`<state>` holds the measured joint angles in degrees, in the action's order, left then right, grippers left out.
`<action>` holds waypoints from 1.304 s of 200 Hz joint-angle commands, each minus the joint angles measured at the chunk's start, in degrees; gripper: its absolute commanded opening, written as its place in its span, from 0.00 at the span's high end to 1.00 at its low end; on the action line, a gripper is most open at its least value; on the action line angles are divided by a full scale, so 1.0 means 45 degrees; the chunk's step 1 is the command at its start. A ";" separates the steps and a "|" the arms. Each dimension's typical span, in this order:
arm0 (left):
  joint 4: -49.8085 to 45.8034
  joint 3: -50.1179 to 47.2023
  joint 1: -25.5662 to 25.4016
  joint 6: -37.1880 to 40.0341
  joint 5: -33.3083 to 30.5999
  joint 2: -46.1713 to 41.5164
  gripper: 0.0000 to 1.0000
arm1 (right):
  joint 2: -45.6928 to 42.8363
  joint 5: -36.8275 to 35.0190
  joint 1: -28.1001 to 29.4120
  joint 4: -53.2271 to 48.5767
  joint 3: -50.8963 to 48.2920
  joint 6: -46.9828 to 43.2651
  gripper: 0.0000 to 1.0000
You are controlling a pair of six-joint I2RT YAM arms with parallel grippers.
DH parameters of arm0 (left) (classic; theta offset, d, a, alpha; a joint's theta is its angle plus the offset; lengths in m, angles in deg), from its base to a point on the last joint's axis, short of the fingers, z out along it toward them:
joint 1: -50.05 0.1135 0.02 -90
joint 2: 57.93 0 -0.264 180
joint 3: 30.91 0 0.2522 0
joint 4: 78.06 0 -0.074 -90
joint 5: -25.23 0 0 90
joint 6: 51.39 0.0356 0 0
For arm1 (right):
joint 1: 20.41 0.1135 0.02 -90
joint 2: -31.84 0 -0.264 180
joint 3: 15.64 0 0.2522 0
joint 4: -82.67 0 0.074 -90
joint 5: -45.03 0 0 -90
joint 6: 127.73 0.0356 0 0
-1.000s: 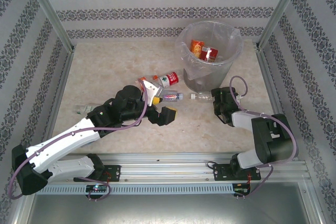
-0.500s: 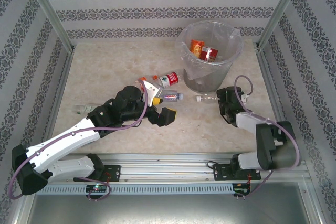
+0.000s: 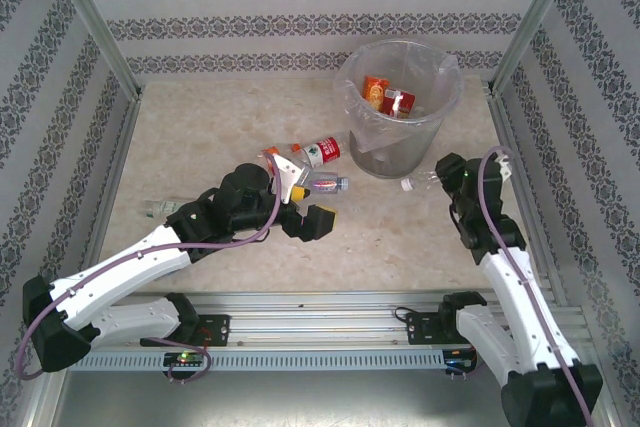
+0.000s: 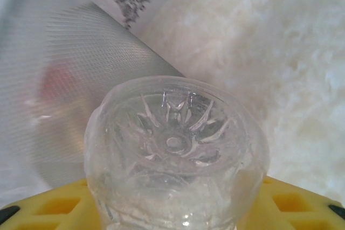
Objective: Put the plastic bottles in the bin
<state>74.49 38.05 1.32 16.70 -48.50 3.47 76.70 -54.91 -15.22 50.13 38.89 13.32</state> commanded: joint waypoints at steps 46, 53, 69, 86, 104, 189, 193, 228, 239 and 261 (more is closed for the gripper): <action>0.0045 0.0911 0.0009 -0.0051 0.0152 0.0225 0.00 | 0.0692 -0.1679 0.2462 -0.1903 0.4515 -0.4567 0.46; 0.0040 0.0972 0.0009 -0.0089 0.0207 0.0274 0.00 | 0.0986 -0.1871 0.2687 -0.1972 0.5127 -0.4947 0.46; -0.0003 0.1065 0.0009 -0.0117 0.0227 0.0303 0.00 | 0.1805 -0.1976 0.2923 -0.1992 0.6483 -0.5663 0.46; -0.0033 0.1117 0.0013 -0.0150 0.0184 0.0324 0.00 | 0.2761 -0.1909 0.2885 -0.1987 0.7850 -0.6217 0.46; -0.0164 0.1221 0.0008 -0.0147 0.0163 0.0369 0.00 | 0.4055 -0.1543 0.2673 -0.2204 0.9406 -0.6538 0.46; -0.1216 0.1587 0.0009 -0.0005 -0.0364 0.0355 0.00 | 1.0172 -0.0427 0.0749 -0.5085 1.5024 -0.7017 0.46; -0.1277 0.1599 0.0009 0.0021 -0.0423 0.0358 0.00 | 1.0372 -0.0364 0.0698 -0.5169 1.5130 -0.7033 0.46; -0.1697 0.1765 0.0009 0.0164 -0.0599 0.0364 0.00 | 1.1796 -0.0044 0.0514 -0.5886 1.5705 -0.7242 0.46; -0.1757 0.1761 0.0009 0.0191 -0.0647 0.0343 0.00 | 1.2032 -0.0039 0.0559 -0.6027 1.5668 -0.7330 0.45; -0.1883 0.1733 0.0008 0.0234 -0.0754 0.0354 0.00 | 1.2447 -0.0286 0.0709 -0.6389 1.5522 -0.7492 0.43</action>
<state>68.21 44.26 1.32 16.75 -50.49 5.18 131.70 -55.96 -12.66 24.71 107.24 -18.55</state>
